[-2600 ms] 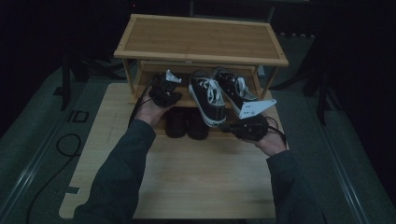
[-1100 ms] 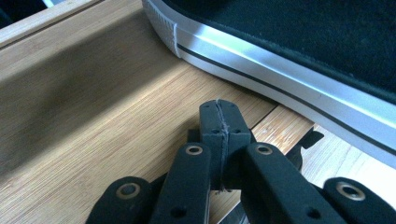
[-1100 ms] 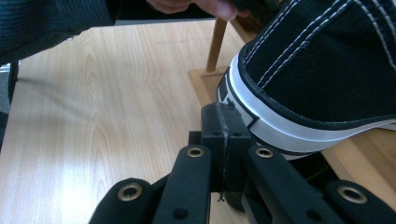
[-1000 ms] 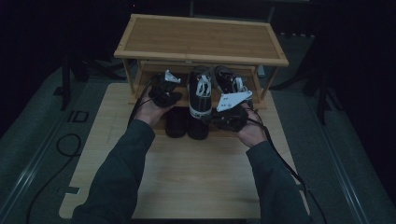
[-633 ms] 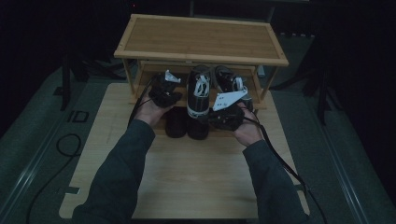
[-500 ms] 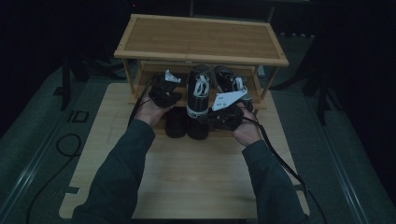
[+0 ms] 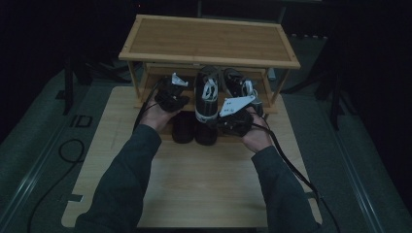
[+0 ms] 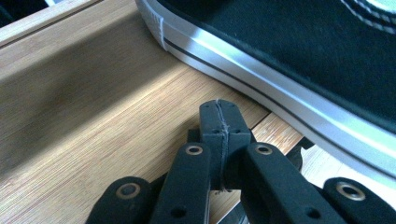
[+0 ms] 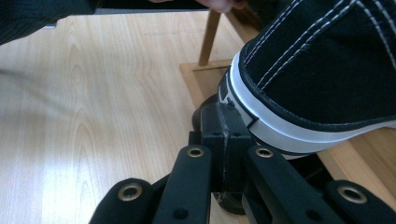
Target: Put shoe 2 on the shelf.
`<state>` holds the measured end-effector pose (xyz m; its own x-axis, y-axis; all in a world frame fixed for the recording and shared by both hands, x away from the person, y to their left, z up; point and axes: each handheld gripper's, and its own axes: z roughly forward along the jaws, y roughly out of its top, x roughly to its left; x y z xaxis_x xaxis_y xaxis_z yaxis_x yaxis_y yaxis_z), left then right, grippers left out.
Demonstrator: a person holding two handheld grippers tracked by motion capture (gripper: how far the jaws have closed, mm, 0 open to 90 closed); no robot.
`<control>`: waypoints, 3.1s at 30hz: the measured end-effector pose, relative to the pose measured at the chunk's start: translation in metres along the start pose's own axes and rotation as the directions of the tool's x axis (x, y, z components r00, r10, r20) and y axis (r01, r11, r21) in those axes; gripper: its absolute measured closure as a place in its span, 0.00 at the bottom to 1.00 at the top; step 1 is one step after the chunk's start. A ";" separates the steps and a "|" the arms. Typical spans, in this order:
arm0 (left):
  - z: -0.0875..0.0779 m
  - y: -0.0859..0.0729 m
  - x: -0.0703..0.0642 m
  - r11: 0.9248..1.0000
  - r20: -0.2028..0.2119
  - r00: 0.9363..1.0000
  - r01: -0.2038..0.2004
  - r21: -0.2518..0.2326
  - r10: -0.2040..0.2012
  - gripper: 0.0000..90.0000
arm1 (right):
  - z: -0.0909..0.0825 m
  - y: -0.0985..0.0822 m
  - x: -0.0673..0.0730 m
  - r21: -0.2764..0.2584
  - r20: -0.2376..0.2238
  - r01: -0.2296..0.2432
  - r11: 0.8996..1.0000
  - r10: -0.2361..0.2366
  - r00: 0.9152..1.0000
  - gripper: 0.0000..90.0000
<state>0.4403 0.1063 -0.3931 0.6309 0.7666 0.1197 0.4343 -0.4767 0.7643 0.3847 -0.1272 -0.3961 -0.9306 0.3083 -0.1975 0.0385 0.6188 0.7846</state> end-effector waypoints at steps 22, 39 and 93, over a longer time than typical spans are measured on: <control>0.000 0.000 0.000 1.000 0.006 1.000 0.005 0.002 -0.005 1.00 | 0.006 0.001 -0.004 -0.022 0.029 -0.012 1.000 0.013 0.999 1.00; 0.000 -0.001 0.000 1.000 0.005 1.000 0.004 -0.004 -0.004 1.00 | 0.013 0.001 -0.007 -0.033 0.062 -0.031 0.999 0.033 0.998 1.00; 0.000 -0.002 0.003 1.000 0.026 0.999 0.024 -0.009 -0.024 1.00 | 0.010 -0.002 -0.011 -0.013 0.154 -0.075 0.997 0.076 0.985 1.00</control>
<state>0.4415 0.1096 -0.3938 0.6369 0.7662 0.0850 0.4436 -0.4544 0.7725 0.3987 -0.1251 -0.4013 -0.8577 0.4620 -0.2256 0.1033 0.5846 0.8047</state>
